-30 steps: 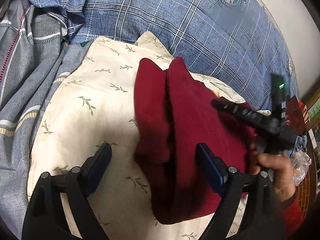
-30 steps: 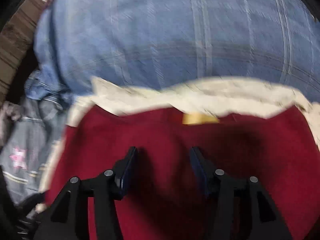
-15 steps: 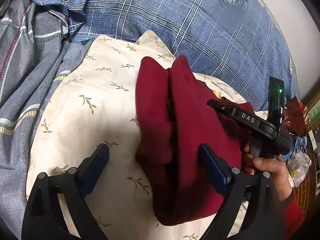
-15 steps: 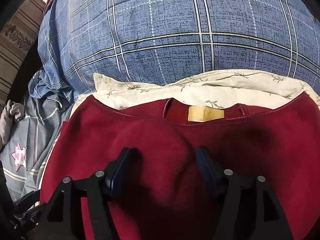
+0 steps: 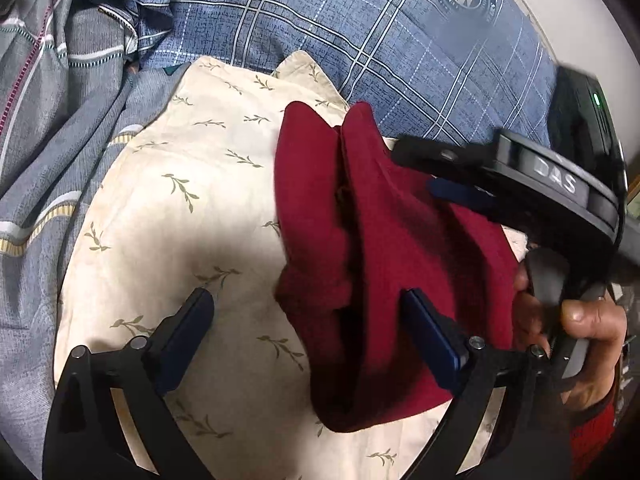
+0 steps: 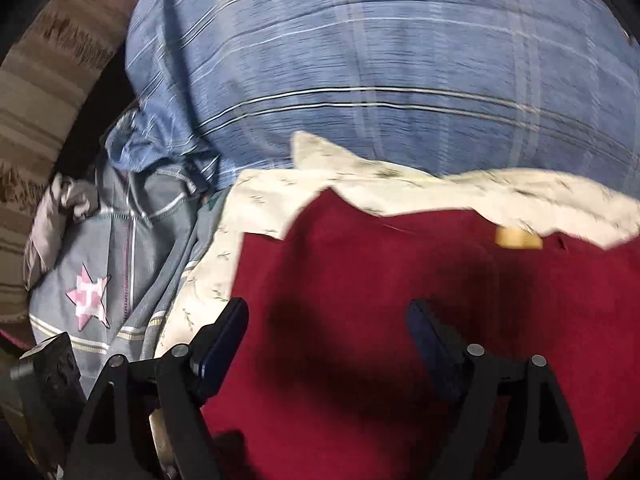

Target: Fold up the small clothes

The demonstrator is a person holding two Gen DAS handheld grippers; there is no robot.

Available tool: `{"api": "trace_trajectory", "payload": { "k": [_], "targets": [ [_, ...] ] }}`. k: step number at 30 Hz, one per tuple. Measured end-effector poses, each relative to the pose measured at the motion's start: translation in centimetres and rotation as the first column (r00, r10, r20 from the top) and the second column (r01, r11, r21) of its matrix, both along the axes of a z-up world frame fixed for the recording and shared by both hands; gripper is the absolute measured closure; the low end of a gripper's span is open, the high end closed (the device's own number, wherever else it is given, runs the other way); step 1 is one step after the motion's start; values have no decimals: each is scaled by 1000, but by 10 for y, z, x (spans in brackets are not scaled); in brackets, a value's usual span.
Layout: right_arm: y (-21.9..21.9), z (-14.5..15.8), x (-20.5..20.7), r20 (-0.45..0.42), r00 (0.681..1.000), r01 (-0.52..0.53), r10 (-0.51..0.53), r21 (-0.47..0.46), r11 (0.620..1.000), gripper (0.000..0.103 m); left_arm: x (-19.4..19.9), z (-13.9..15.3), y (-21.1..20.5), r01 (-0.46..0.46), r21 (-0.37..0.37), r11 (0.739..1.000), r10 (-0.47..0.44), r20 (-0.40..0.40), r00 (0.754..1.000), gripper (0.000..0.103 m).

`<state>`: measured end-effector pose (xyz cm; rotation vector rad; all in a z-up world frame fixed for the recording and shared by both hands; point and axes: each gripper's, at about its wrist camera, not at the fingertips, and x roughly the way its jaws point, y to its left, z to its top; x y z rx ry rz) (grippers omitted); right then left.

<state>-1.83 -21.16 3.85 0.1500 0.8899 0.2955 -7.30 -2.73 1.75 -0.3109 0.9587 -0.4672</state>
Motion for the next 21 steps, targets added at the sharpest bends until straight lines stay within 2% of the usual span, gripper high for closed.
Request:
{"api": "trace_trajectory", "payload": {
  "k": [5,6,7,8,11,12,13,14,15,17,21],
  "targets": [
    [37,-14,33,-75,997,-42,38,-60,997,20,-1,-1,-2,6,9,1000,-6,3,1000,7],
    [42,-18,39,-82,996,-39,32,-85,996,17,-1,-1,-3,9,12,1000,-9,7,1000,7],
    [47,-21,44,-84,996,-41,31,-119,992,12,-1,-1,-3,10,14,1000,-11,9,1000,7],
    [56,-26,49,-85,996,-54,40,-174,983,11,-1,-1,-3,10,14,1000,-11,10,1000,7],
    [68,-32,52,-53,995,-95,83,-276,957,13,1,-1,-3,7,5,1000,-7,6,1000,7],
    [68,-33,51,-45,995,-96,86,-287,953,23,1,-1,-3,6,1,1000,-6,6,1000,6],
    [66,-31,51,-31,996,-87,81,-301,950,48,2,-1,-3,5,-2,1000,-5,6,1000,6],
    [62,-28,50,-17,996,-86,85,-294,952,61,3,-1,-4,5,-7,1000,-5,6,1000,6],
    [54,-23,49,-18,995,-96,95,-240,966,76,3,0,-4,7,-16,1000,-7,7,1000,6],
    [36,-10,45,2,997,-78,79,-149,986,84,8,1,-5,16,-54,998,-16,-1,1000,6],
    [9,8,28,44,996,-69,72,-68,995,87,15,5,-13,67,-121,990,-66,14,998,6]
  ]
}}
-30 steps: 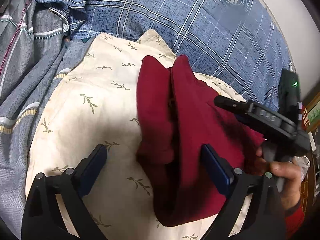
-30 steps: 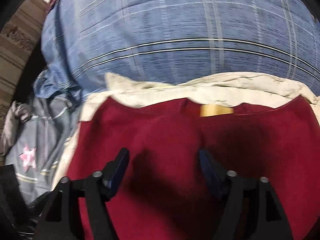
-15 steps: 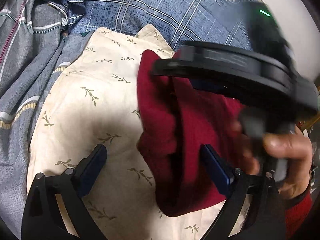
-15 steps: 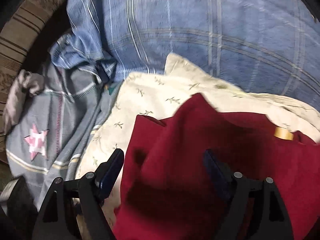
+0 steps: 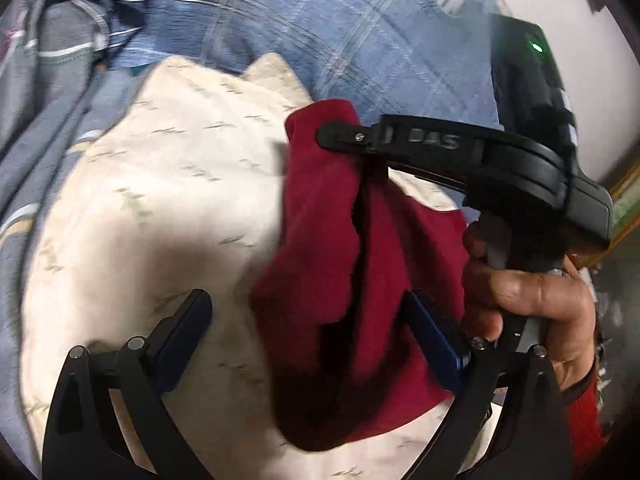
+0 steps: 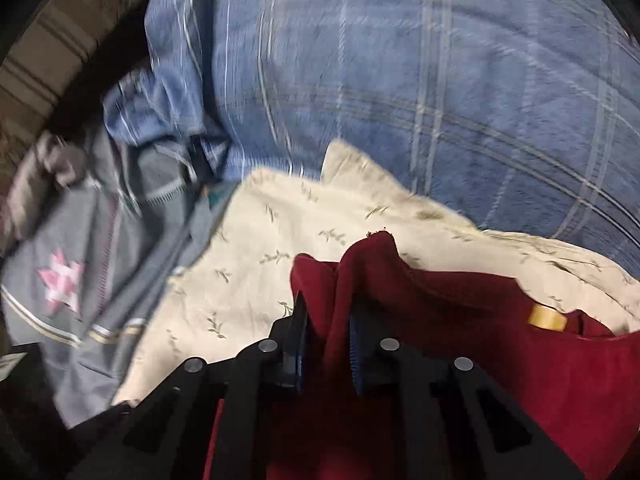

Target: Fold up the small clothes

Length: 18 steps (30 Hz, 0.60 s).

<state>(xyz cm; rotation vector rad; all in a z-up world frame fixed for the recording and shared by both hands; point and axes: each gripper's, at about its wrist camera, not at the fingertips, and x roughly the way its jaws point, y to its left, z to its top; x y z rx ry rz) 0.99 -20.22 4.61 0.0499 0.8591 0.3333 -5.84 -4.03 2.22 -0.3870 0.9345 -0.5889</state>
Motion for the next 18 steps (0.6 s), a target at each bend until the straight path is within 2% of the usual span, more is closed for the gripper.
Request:
{"api": "trace_trajectory", "payload": {
  "k": [5,6,7,8,9,10,12,14,18],
  "targets": [
    [-13,6,0,-13,1000,6,-6,59,998,87,12,-6,-6,14,-35,999,-14,7,1000,7],
    [-13,5,0,-19,1000,5,-4,64,998,87,12,-7,-5,14,-49,999,-14,7,1000,18],
    [-15,5,0,-28,1000,5,-3,75,997,81,10,-7,-6,25,-62,998,-25,7,1000,27],
    [-16,5,1,-42,999,13,-9,95,995,76,10,-6,-9,43,-68,997,-43,8,999,45],
    [-18,5,1,-58,998,26,-20,118,993,65,8,-4,-11,51,-59,997,-50,19,999,47],
    [-21,7,-1,-70,997,38,-28,139,990,46,4,-2,-13,51,-42,998,-49,43,998,49],
    [-20,9,-1,-87,996,46,-31,176,983,26,2,2,-17,61,-25,998,-59,67,996,59],
    [-10,8,0,-102,995,24,-7,164,986,24,2,3,-19,63,-22,998,-61,75,995,60],
    [17,-13,11,-178,984,-14,19,30,999,21,0,5,-22,67,-9,998,-66,88,994,60]
  ]
}}
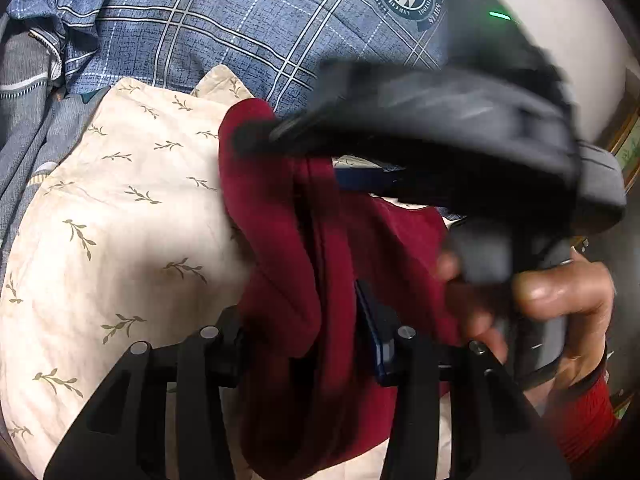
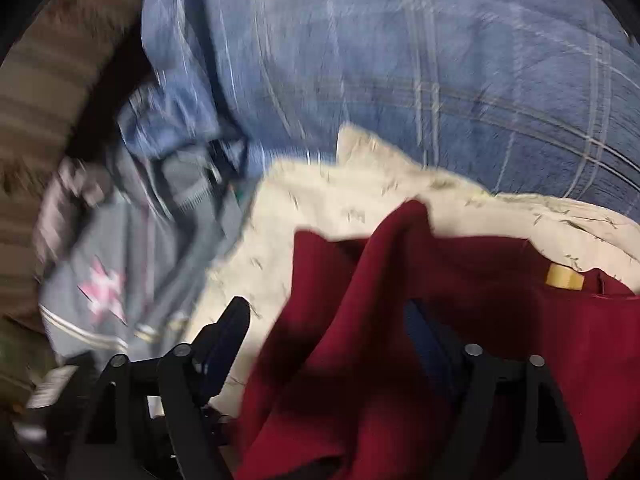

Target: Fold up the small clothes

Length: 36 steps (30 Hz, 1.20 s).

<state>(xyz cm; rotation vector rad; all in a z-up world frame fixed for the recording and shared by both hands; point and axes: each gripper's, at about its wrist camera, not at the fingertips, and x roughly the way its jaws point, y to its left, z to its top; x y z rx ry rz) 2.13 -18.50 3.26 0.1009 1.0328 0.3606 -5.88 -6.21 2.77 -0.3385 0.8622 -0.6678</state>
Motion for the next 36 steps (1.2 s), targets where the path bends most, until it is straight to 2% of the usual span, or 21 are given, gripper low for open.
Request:
{"api": "trace_trajectory", "payload": {
  "k": [2,4,6,7,8,11,13,14,15,16,17,18,21,25,28,32,34,36],
  "targets": [
    [6,-13,2,4,1000,-1,2,-68,998,29,-2,2,-2,6,13,1000,-6,9,1000,61],
    [4,-11,-5,63,998,-2,8,-95,995,66,-1,0,-4,-5,39,999,5,-4,1000,53],
    [-8,-3,-14,100,995,-4,9,-50,999,81,-2,-3,-4,-14,52,999,15,-26,1000,28],
    [-14,2,-19,123,992,-2,7,-39,999,83,-4,-4,-4,-22,66,998,24,-25,999,23],
    [-21,6,-24,140,990,-2,6,-24,1000,84,-8,-5,-4,-33,82,996,34,-17,999,18],
    [-40,15,-29,153,988,-10,6,28,1000,86,-18,-6,-7,-34,87,996,32,17,999,18],
    [-52,20,-31,160,987,-5,-5,59,998,86,-25,-2,-11,-8,67,998,6,34,999,34],
    [-57,21,-32,159,987,-2,-11,77,997,87,-28,2,-16,10,58,998,-12,40,999,55],
    [-66,22,-33,155,988,3,-19,102,995,87,-31,6,-21,25,54,998,-28,47,998,68],
    [-75,24,-35,156,987,7,-26,123,992,88,-36,12,-27,30,62,998,-34,65,997,72],
    [-82,27,-37,159,987,8,-30,136,991,88,-42,20,-36,39,77,996,-47,94,995,80],
    [-92,31,-40,168,985,10,-35,148,989,88,-47,25,-44,50,88,995,-59,111,992,82],
    [-121,47,-53,202,978,25,-60,169,985,89,-60,44,-76,100,116,988,-118,157,981,84],
    [-178,67,-76,242,960,100,-144,184,978,90,-73,66,-131,192,135,972,-216,197,956,84],
    [-226,66,-89,235,945,181,-228,206,962,90,-83,71,-171,254,163,953,-286,219,933,84],
    [-279,37,-97,188,922,299,-338,207,931,90,-76,49,-225,326,178,928,-354,158,922,84],
    [-297,6,-93,117,913,365,-391,193,911,90,-75,30,-247,362,185,913,-385,103,917,83],
    [-307,-21,-87,42,911,395,-410,192,898,87,-76,12,-261,382,202,902,-400,56,915,67]
  ]
}}
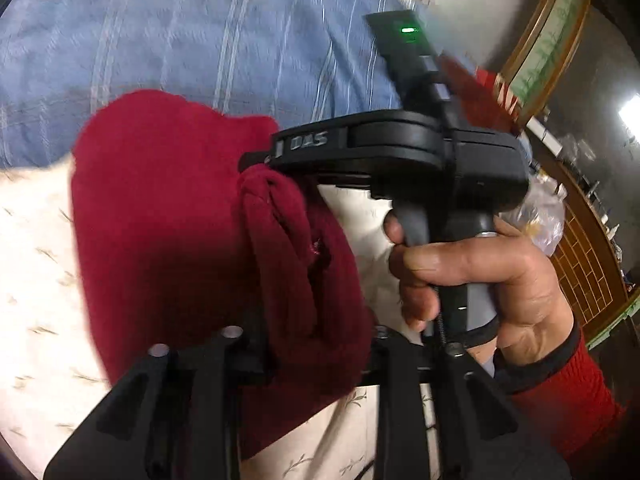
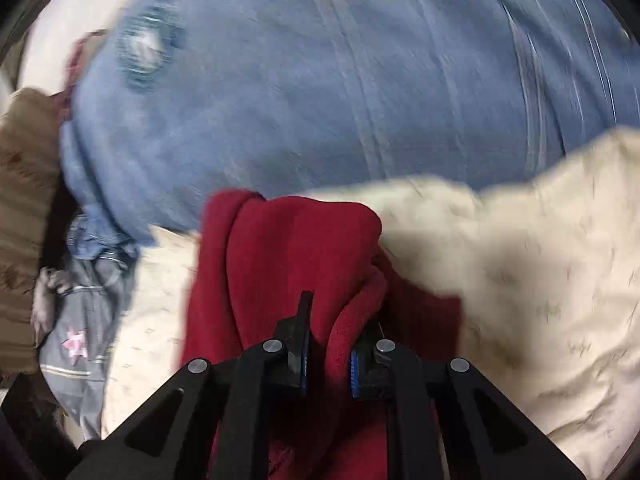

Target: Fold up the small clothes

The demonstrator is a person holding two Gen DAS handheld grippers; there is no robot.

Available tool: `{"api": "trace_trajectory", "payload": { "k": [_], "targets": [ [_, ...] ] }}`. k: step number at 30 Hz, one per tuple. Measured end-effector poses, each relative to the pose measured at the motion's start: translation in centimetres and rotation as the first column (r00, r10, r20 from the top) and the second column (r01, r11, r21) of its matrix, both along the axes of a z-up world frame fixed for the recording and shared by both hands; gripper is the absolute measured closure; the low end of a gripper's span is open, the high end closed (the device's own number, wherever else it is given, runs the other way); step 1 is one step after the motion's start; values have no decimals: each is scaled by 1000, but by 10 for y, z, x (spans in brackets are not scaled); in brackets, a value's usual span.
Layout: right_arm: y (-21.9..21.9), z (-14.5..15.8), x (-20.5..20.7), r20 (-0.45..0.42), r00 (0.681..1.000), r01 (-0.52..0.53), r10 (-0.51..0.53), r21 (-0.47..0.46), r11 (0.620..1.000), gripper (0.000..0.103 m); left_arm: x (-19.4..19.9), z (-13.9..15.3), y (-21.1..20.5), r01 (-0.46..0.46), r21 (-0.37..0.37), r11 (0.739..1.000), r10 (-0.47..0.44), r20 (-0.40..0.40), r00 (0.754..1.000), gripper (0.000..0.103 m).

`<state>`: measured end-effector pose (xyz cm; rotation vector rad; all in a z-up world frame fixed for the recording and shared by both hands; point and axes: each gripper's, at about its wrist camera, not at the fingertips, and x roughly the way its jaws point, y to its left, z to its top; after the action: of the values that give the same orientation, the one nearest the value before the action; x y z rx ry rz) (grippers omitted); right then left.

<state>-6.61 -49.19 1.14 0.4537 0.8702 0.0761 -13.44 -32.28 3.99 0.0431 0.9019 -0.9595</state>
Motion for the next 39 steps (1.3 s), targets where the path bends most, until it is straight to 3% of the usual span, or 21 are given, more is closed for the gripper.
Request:
{"api": "trace_trajectory", "payload": {
  "k": [1,2,4,6,8,12,15,17,18,21,23,25,30,33,36,39],
  "targets": [
    [-4,-9,0,-23,999,23,-23,11,1000,77,-2,-5,-2,7,17,1000,-7,-13,1000,65],
    [-8,-11,-4,-18,999,37,-37,27,999,75,-5,-5,-1,9,29,1000,-8,-10,1000,63],
    [-13,1,-18,12,997,78,-78,14,997,61,-21,3,11,23,45,999,-24,19,1000,50],
    [-12,22,-36,63,992,110,-106,-54,992,60,-37,18,32,39,31,999,-41,69,997,36],
    [-4,45,-58,140,988,75,-69,-42,996,60,-41,25,50,14,27,1000,-17,118,993,33],
    [33,66,-81,197,976,-89,93,-32,996,60,-38,19,79,-136,51,989,123,203,971,33],
    [63,50,-88,151,970,-174,189,-107,979,66,-27,2,87,-186,82,979,172,151,974,33],
    [66,27,-95,72,987,-127,143,-193,973,68,-25,-17,85,-172,122,977,158,116,981,33],
    [62,11,-100,30,992,-117,125,-190,975,75,-25,-27,85,-173,156,973,156,110,982,33],
    [53,-6,-119,42,992,-111,120,-164,980,81,-33,-39,90,-167,171,971,150,110,983,33],
    [48,5,-128,54,993,-97,105,-122,988,78,-33,-36,93,-177,162,971,159,117,980,33],
    [37,23,-139,98,993,-62,73,-107,992,64,-38,-22,96,-195,134,972,176,141,974,33],
    [29,45,-125,182,983,16,10,-138,990,60,-32,-9,86,-233,113,966,207,202,957,32],
    [37,38,-103,172,985,14,13,-156,988,63,-22,-16,73,-257,136,957,224,214,951,32],
    [35,19,-91,97,994,70,-47,-252,965,65,-16,-24,63,-269,160,950,231,223,947,29],
    [28,-6,-90,62,996,74,-63,-208,975,67,-15,-28,64,-269,164,949,228,229,946,24]
  ]
}}
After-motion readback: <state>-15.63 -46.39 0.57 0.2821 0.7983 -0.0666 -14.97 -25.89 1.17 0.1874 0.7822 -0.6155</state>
